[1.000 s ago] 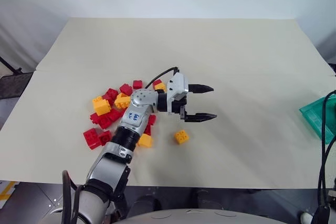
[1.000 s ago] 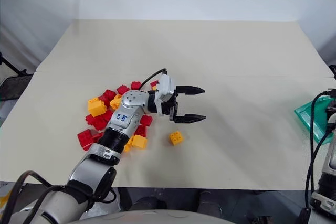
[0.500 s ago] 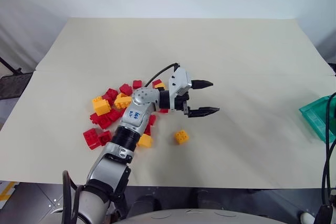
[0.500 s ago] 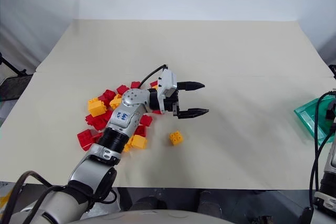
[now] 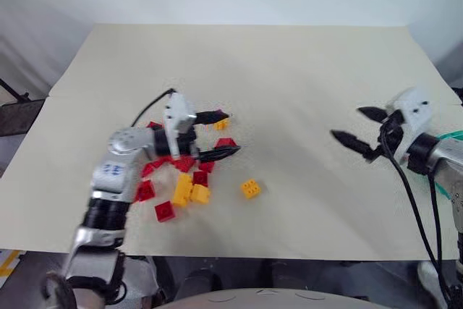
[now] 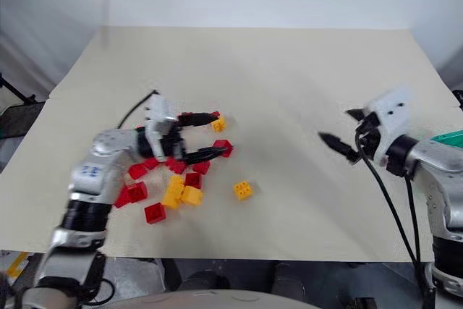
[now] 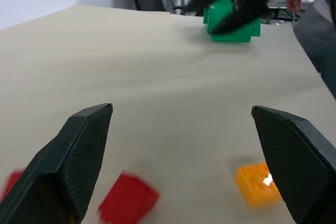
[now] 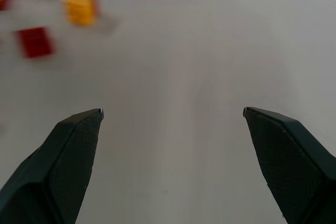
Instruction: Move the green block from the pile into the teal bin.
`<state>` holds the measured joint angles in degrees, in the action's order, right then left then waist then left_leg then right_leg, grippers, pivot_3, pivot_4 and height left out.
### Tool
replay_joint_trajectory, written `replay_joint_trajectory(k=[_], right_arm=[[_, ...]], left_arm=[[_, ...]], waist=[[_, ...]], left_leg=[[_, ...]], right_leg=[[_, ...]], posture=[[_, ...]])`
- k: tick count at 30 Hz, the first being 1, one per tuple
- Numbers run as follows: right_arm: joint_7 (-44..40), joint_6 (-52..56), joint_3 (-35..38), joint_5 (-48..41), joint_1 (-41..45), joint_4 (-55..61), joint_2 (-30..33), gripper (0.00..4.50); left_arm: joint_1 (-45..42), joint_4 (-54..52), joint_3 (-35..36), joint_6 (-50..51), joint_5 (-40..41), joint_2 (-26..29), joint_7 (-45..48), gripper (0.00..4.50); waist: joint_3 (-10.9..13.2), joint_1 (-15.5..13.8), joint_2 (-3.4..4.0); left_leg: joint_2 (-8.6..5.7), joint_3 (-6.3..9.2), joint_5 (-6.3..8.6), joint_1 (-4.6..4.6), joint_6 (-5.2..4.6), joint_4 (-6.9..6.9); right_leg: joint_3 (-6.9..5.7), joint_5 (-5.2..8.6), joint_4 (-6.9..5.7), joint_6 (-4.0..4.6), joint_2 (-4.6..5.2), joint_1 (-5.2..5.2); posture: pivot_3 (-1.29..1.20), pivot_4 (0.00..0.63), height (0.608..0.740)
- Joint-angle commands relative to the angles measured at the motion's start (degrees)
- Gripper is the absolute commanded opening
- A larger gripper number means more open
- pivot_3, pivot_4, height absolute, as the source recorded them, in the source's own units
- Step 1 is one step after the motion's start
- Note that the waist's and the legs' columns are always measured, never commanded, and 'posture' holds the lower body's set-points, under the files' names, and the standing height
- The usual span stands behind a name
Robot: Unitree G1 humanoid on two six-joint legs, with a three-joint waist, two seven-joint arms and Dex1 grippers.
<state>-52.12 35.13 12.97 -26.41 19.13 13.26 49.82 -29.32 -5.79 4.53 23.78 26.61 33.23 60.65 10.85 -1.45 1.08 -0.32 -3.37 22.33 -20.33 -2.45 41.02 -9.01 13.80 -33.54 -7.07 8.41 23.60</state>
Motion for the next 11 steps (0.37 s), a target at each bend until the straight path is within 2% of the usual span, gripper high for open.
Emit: replay_joint_trajectory(k=[1, 5, 11], right_arm=[[-7.9, -8.6, -2.2, 2.8, -0.2, -4.4, 3.6, 4.48], [-13.2, -14.7, -3.7, 4.7, 0.8, -12.6, 5.6, 4.48], [-15.0, -18.0, -5.4, 5.9, 2.6, -17.0, 4.0, 4.48]], left_arm=[[7.6, -5.7, 8.2, 2.2, 2.4, 7.4, 1.6, 4.5], [20.6, -8.1, 17.4, 3.3, 3.6, 14.6, 3.7, 4.5], [28.7, -7.6, 25.3, 0.2, 2.9, 15.1, 0.9, 4.5]], waist=[[0.0, 0.2, 0.0], [0.0, 0.8, -0.04], [0.1, 0.1, -0.03]], left_leg=[[0.0, 0.01, 0.01, 0.03, 0.0, -0.04], [0.06, -0.05, 0.04, 0.06, 0.06, -0.13], [0.07, -0.02, 0.04, 0.08, 0.06, 0.01]], right_leg=[[-0.01, 0.0, 0.01, 0.0, 0.0, -0.03], [-0.03, 0.01, 0.04, 0.02, -0.08, 0.0], [0.01, 0.01, -0.01, 0.02, -0.02, -0.07]], posture=[[0.0, 0.15, 0.74], [0.0, 0.15, 0.74], [0.0, 0.15, 0.74]])
